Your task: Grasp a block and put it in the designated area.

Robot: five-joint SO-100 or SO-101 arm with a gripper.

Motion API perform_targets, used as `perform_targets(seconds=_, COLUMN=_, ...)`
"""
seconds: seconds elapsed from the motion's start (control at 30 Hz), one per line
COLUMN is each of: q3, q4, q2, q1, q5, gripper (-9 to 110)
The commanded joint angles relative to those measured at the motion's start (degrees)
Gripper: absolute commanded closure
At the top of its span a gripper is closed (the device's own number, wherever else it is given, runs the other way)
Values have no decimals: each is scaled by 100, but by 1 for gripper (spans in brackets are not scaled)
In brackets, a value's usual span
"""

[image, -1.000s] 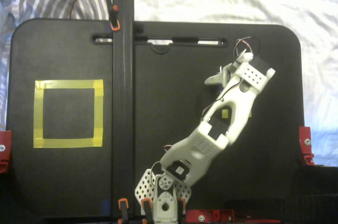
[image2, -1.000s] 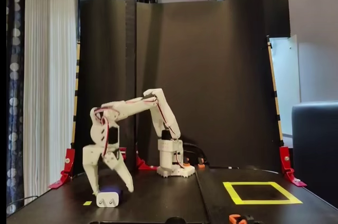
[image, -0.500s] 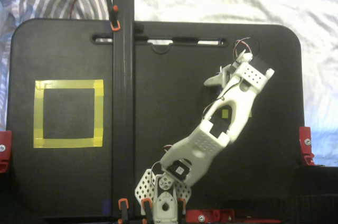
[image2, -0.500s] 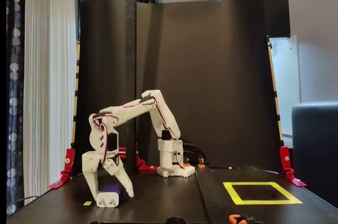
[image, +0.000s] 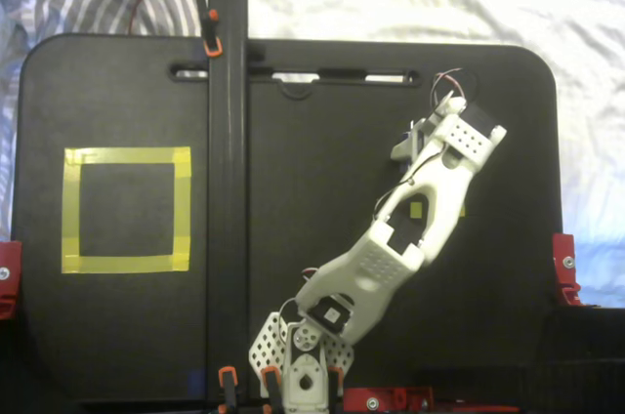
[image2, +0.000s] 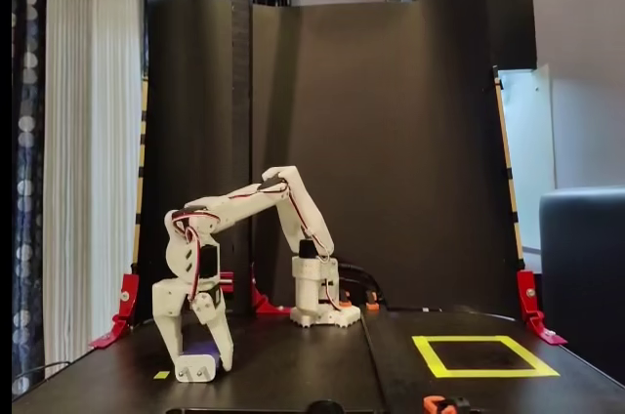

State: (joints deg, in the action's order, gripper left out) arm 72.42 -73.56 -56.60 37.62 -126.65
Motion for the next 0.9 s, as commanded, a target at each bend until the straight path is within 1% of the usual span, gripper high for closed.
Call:
perform_targets(seconds=0.0, q3=-105, q4=79, q2=-18, q1=-18, q5=-26, gripper=82)
perform_targets(seconds=0.27, q3=-105, q4=-35, q2=-369, q1=-44, q5=9, gripper=82)
perform_targets(seconds=0.87, q3=-114, q4=-976, q2=-1564, q1=-325, q5=79, gripper=82)
